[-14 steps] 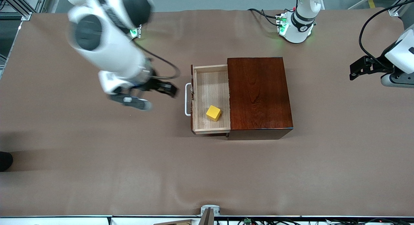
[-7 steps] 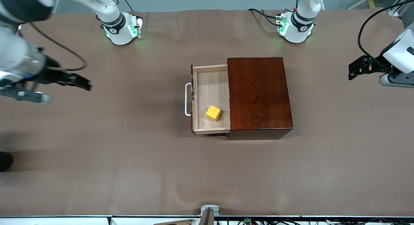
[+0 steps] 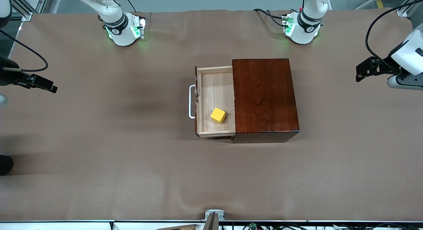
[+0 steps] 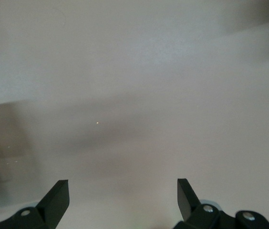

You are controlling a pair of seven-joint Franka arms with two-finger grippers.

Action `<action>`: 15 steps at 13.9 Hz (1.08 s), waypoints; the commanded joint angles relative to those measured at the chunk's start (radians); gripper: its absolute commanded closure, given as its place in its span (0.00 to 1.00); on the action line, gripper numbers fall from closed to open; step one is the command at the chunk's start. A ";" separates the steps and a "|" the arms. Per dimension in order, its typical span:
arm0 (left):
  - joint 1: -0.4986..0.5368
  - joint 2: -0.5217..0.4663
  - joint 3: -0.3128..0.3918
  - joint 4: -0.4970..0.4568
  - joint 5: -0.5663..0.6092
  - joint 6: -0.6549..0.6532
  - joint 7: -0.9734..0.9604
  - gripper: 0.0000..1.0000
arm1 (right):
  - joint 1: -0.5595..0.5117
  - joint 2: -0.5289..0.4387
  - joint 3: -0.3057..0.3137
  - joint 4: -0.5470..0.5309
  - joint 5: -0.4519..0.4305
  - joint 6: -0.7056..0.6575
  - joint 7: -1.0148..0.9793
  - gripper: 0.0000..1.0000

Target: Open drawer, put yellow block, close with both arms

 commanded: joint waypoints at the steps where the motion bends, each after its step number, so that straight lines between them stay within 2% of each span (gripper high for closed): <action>1: 0.004 0.019 -0.002 0.026 -0.021 -0.019 0.013 0.00 | -0.009 -0.032 0.013 -0.025 -0.048 0.014 -0.052 0.00; 15: 0.004 0.027 -0.002 0.026 -0.020 -0.016 0.011 0.00 | -0.035 -0.026 0.013 -0.008 -0.036 0.006 -0.072 0.00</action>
